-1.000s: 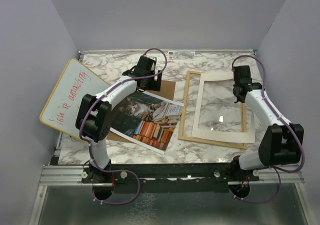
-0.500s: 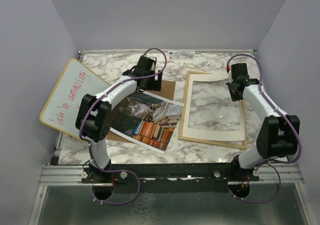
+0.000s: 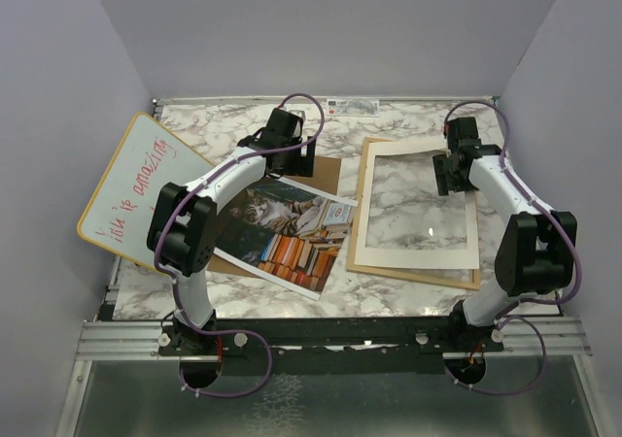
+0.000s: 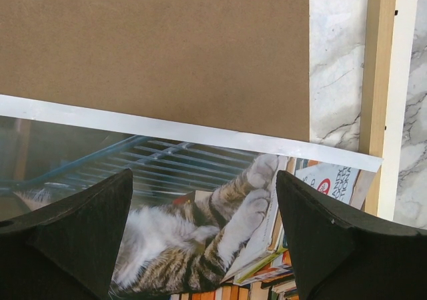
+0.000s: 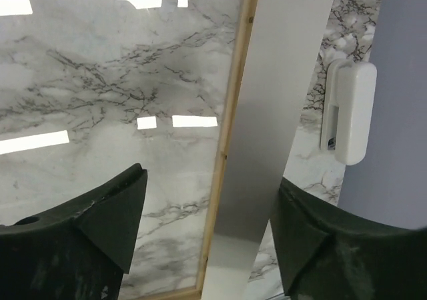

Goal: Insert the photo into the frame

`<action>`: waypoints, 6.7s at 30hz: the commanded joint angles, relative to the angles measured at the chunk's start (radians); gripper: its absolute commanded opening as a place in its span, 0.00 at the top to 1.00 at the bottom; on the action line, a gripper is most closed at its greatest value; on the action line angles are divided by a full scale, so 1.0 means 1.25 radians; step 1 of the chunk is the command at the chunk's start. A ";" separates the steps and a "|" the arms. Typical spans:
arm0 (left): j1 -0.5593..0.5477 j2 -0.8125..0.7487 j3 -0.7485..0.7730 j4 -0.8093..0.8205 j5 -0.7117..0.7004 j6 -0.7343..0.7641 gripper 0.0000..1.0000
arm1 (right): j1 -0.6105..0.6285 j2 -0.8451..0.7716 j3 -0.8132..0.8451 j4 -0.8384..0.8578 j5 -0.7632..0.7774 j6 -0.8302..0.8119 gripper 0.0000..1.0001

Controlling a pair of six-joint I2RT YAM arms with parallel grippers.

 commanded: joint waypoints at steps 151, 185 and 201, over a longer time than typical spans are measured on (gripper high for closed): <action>0.000 0.004 -0.083 0.089 0.189 -0.132 0.23 | -0.167 0.399 0.269 0.401 -0.293 0.361 0.77; 0.000 0.014 -0.081 0.091 0.195 -0.134 0.23 | -0.167 0.389 0.233 0.276 -0.337 0.343 0.58; -0.023 0.024 -0.043 0.095 0.215 -0.122 0.22 | -0.164 0.332 0.282 0.158 -0.405 0.344 0.54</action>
